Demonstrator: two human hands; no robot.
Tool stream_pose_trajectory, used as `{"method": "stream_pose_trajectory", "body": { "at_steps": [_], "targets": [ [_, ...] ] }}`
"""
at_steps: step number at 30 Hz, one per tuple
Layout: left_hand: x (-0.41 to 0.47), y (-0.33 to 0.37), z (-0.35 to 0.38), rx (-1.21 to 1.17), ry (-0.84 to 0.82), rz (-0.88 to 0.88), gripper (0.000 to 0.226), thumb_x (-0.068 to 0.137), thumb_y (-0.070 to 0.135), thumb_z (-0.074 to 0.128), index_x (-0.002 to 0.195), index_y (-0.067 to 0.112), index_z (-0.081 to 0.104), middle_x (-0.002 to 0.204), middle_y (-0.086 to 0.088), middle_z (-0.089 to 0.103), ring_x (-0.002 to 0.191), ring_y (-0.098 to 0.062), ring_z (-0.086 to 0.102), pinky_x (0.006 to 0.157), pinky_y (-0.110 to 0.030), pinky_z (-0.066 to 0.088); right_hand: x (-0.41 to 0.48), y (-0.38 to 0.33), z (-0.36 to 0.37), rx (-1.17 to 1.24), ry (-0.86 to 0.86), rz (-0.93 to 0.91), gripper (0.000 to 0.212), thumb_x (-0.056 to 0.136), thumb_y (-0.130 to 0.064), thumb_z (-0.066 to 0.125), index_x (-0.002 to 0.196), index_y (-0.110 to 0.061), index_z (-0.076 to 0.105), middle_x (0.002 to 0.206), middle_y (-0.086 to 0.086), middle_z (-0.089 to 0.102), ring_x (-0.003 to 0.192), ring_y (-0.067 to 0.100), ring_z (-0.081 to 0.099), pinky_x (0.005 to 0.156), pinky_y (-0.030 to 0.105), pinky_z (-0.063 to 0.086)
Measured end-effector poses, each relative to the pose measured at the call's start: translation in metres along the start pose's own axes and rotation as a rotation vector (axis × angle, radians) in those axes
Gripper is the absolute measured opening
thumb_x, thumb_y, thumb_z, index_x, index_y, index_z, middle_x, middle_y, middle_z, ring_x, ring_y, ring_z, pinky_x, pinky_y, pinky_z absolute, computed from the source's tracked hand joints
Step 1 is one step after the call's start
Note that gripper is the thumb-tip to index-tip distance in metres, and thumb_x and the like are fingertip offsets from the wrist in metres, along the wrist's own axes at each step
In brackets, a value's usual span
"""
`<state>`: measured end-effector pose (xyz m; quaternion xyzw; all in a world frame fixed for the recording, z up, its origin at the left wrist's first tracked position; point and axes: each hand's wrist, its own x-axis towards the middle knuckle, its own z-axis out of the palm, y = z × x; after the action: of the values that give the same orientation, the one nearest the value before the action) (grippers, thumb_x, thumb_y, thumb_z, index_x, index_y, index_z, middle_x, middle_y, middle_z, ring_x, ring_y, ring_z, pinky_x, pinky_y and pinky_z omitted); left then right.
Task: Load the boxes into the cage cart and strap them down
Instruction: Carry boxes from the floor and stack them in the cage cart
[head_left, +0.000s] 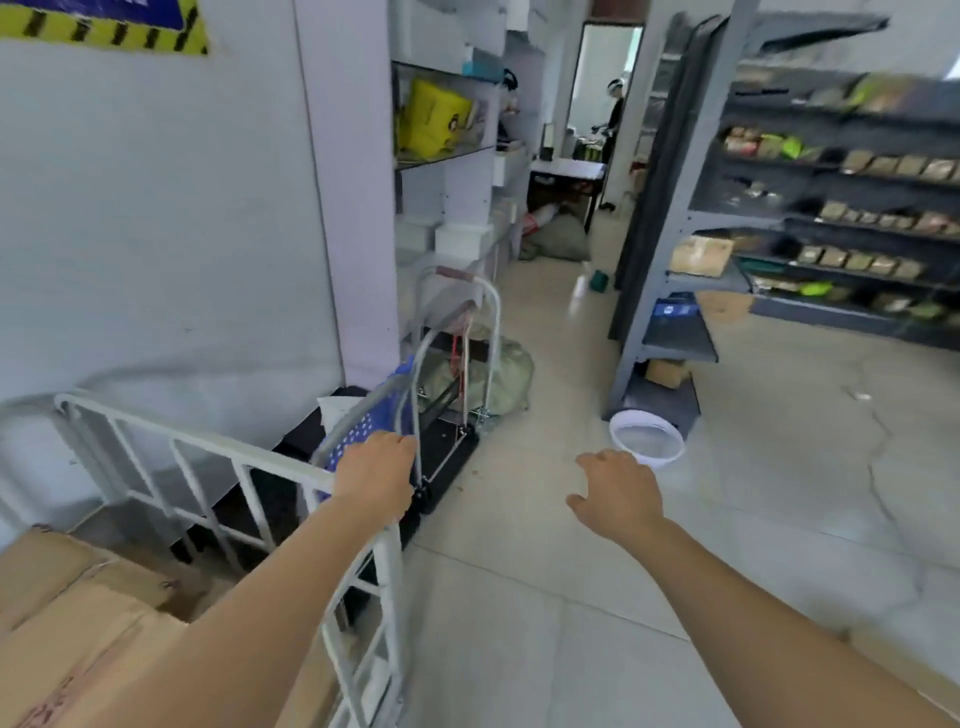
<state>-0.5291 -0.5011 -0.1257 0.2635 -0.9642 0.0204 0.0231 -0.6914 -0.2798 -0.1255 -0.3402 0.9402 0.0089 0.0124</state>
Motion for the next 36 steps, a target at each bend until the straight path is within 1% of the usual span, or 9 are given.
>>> {"method": "stream_pose_trajectory", "body": {
  "at_steps": [5, 9, 15, 17, 21, 25, 29, 32, 36],
  "targets": [
    [0.017, 0.105, -0.013, 0.009, 0.028, 0.170, 0.045, 0.089, 0.025, 0.060, 0.131, 0.015, 0.047, 0.131, -0.002, 0.053, 0.125, -0.024, 0.047, 0.097, -0.039, 0.041, -0.051, 0.103, -0.012, -0.069, 0.014, 0.185, 0.048, 0.093, -0.046, 0.053, 0.134, -0.022, 0.050, 0.128, 0.002, 0.055, 0.120, 0.023, 0.049, 0.092, 0.034, 0.041],
    [0.028, 0.185, -0.020, -0.001, 0.022, 0.296, 0.041, 0.089, 0.023, 0.060, 0.128, 0.013, 0.049, 0.131, -0.006, 0.054, 0.123, -0.026, 0.049, 0.096, -0.036, 0.041, -0.088, 0.176, -0.017, -0.085, 0.011, 0.334, 0.049, 0.093, -0.045, 0.051, 0.137, -0.022, 0.047, 0.128, 0.002, 0.054, 0.121, 0.023, 0.048, 0.095, 0.034, 0.040],
    [0.058, 0.301, -0.019, -0.021, 0.012, 0.509, 0.049, 0.090, 0.025, 0.056, 0.137, 0.016, 0.044, 0.137, -0.004, 0.049, 0.127, -0.024, 0.045, 0.100, -0.035, 0.041, -0.135, 0.273, -0.015, -0.059, -0.028, 0.573, 0.051, 0.094, -0.041, 0.051, 0.140, -0.022, 0.043, 0.135, 0.003, 0.051, 0.127, 0.024, 0.044, 0.100, 0.035, 0.039],
    [0.069, 0.341, -0.016, -0.026, -0.007, 0.573, 0.046, 0.090, 0.025, 0.055, 0.135, 0.018, 0.045, 0.135, -0.004, 0.050, 0.124, -0.024, 0.048, 0.097, -0.036, 0.043, -0.148, 0.303, -0.011, -0.061, -0.044, 0.647, 0.050, 0.093, -0.040, 0.052, 0.139, -0.022, 0.044, 0.132, 0.003, 0.053, 0.125, 0.024, 0.045, 0.099, 0.035, 0.039],
    [0.086, 0.414, -0.012, -0.034, -0.020, 0.676, 0.037, 0.092, 0.020, 0.054, 0.128, 0.014, 0.048, 0.126, -0.005, 0.053, 0.112, -0.026, 0.054, 0.085, -0.034, 0.045, -0.161, 0.357, -0.002, -0.043, -0.072, 0.773, 0.048, 0.093, -0.038, 0.052, 0.138, -0.022, 0.045, 0.129, 0.002, 0.054, 0.121, 0.023, 0.048, 0.094, 0.032, 0.042],
    [0.111, 0.482, -0.001, -0.023, -0.027, 0.792, 0.030, 0.091, 0.015, 0.053, 0.121, 0.013, 0.049, 0.120, -0.004, 0.055, 0.113, -0.024, 0.052, 0.074, -0.030, 0.035, -0.168, 0.407, 0.012, -0.012, -0.100, 0.899, 0.048, 0.091, -0.034, 0.054, 0.137, -0.023, 0.046, 0.129, 0.001, 0.054, 0.120, 0.021, 0.048, 0.093, 0.030, 0.040],
    [0.129, 0.544, 0.017, -0.033, -0.090, 0.903, 0.028, 0.089, 0.013, 0.051, 0.117, 0.013, 0.050, 0.118, -0.004, 0.056, 0.114, -0.023, 0.050, 0.082, -0.031, 0.038, -0.177, 0.449, 0.026, 0.025, -0.148, 1.009, 0.049, 0.091, -0.037, 0.054, 0.138, -0.023, 0.045, 0.130, 0.000, 0.053, 0.124, 0.021, 0.045, 0.096, 0.030, 0.039],
    [0.137, 0.586, 0.032, -0.037, -0.117, 0.962, 0.028, 0.088, 0.013, 0.051, 0.116, 0.013, 0.051, 0.117, -0.004, 0.056, 0.113, -0.023, 0.050, 0.078, -0.030, 0.035, -0.186, 0.478, 0.039, 0.066, -0.179, 1.073, 0.051, 0.091, -0.036, 0.055, 0.139, -0.023, 0.044, 0.130, 0.000, 0.053, 0.125, 0.021, 0.045, 0.099, 0.031, 0.040],
    [0.142, 0.643, 0.056, -0.013, -0.168, 1.019, 0.028, 0.090, 0.015, 0.051, 0.118, 0.014, 0.050, 0.118, -0.003, 0.057, 0.113, -0.023, 0.050, 0.079, -0.029, 0.035, -0.195, 0.522, 0.060, 0.117, -0.213, 1.132, 0.050, 0.091, -0.034, 0.056, 0.138, -0.023, 0.046, 0.131, 0.001, 0.054, 0.126, 0.022, 0.045, 0.101, 0.032, 0.040]
  ]
}}
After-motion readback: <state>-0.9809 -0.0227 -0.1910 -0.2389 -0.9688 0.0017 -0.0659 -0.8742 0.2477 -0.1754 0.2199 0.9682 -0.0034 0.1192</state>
